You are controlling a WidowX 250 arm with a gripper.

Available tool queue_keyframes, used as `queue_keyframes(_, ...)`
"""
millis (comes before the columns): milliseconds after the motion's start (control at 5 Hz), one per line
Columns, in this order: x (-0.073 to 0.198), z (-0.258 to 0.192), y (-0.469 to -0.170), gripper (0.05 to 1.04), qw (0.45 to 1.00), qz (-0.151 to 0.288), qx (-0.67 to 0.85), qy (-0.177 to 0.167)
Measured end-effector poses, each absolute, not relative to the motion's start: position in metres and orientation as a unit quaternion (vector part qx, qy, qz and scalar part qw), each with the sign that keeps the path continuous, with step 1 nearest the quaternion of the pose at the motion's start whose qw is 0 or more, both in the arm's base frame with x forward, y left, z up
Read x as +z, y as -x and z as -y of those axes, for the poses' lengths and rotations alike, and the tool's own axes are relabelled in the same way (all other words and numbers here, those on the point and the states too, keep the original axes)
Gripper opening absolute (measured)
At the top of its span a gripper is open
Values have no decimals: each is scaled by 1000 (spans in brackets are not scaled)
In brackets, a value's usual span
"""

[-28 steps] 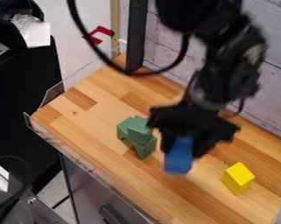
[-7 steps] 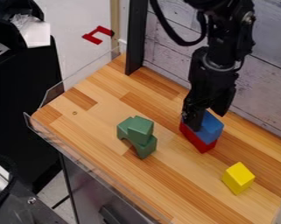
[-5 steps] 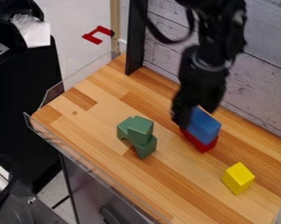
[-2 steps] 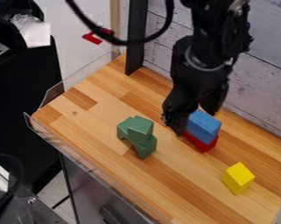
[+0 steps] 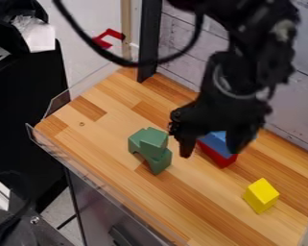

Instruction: Put the blue rectangle on the red

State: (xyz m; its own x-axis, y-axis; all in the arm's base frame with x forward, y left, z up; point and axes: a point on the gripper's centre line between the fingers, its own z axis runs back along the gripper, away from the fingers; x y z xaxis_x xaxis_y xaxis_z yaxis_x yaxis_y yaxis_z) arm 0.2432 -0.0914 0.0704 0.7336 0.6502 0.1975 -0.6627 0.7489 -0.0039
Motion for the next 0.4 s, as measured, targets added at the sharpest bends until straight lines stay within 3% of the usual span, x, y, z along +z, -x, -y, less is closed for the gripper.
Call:
queue_keyframes(200,56,103,-244,999,971,68,218,-66)
queue_keyframes(400,50,110,-241,999,989,57,131,-26)
